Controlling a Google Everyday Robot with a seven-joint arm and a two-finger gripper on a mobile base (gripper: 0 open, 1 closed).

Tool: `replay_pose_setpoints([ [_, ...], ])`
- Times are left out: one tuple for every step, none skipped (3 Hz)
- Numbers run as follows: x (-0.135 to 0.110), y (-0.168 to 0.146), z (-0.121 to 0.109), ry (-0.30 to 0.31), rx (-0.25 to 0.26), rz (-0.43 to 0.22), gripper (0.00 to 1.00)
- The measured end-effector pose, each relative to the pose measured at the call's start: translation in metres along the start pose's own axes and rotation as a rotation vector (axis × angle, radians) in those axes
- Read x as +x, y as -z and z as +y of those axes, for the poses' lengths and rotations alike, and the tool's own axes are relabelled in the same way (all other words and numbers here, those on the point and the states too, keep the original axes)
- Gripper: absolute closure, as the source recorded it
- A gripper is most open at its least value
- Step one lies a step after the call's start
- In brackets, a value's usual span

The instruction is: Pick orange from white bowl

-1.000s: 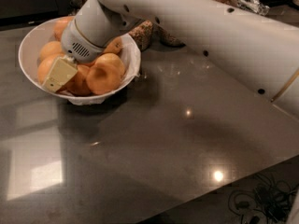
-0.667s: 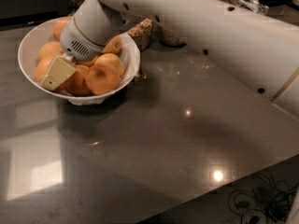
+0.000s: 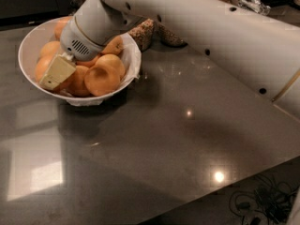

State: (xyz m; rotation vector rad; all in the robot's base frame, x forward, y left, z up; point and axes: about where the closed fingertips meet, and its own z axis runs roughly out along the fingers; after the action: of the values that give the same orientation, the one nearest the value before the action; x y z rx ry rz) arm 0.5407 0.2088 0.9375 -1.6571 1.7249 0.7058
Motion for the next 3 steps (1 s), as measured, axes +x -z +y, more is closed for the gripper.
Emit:
replay_pose_setpoints([
  [0.000,0.000,0.000,0.000,0.000,0.000,1.00],
  [-0.002,0.006,0.000,0.005,-0.002,-0.026,1.00],
  [-0.004,0.030,-0.006,0.006,0.029,-0.076,1.00],
])
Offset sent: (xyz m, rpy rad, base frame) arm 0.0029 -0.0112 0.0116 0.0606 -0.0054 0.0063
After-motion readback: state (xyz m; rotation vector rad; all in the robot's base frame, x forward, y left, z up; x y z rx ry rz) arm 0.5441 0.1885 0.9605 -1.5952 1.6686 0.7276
